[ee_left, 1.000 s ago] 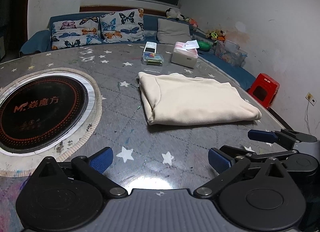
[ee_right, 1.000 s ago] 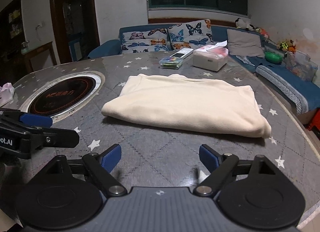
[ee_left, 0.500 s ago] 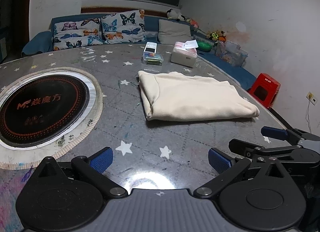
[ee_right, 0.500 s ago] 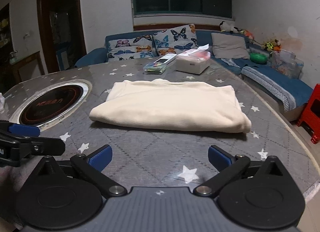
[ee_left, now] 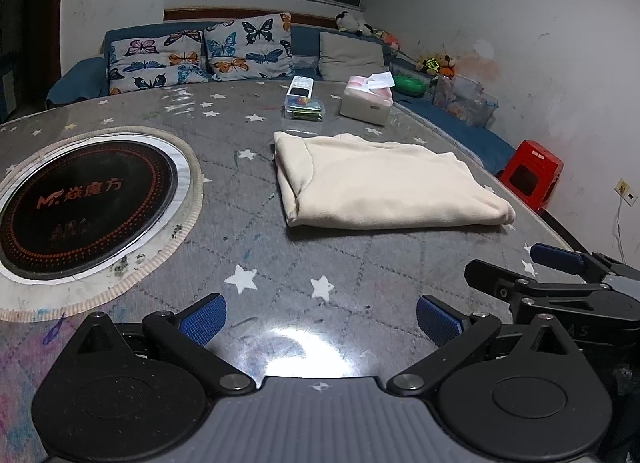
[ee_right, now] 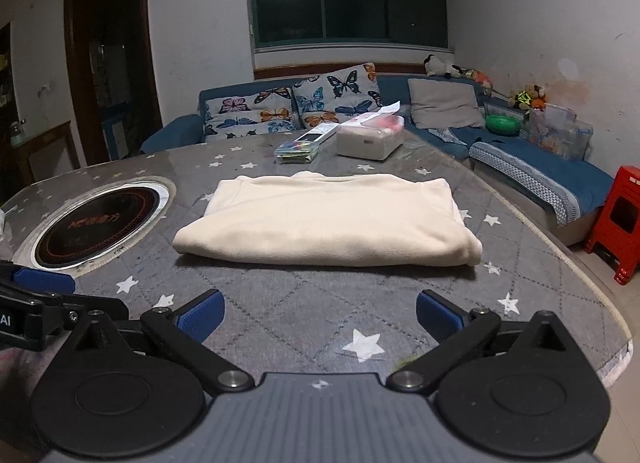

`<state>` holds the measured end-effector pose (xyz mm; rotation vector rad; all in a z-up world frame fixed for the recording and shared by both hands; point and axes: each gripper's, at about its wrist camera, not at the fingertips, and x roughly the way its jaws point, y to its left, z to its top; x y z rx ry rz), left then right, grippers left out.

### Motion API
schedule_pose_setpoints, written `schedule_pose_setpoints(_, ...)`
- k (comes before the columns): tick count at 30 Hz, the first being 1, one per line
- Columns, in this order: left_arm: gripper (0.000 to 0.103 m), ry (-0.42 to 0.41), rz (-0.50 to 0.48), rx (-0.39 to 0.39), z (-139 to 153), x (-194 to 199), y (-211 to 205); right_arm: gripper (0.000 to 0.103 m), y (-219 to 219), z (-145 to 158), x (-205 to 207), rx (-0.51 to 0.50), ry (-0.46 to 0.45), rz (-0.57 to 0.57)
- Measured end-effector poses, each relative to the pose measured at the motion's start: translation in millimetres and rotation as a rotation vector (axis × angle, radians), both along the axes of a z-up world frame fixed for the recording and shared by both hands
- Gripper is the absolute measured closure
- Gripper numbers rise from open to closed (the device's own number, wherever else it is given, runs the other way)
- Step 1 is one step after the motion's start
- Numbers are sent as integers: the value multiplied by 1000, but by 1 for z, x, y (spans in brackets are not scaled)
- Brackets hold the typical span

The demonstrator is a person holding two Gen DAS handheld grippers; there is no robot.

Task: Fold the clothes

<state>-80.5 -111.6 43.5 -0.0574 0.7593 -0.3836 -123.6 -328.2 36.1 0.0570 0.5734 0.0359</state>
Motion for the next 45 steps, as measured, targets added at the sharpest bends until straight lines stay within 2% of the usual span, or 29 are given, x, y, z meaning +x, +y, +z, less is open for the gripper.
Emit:
schedule_pose_setpoints(17, 0, -17, -14, 17, 4, -8, -9, 0, 2, -4, -6, 1, 26, 21)
schedule_pose_setpoints(45, 0, -12, -17, 38, 0, 4, -17, 0, -2, -9, 6, 27, 49, -6)
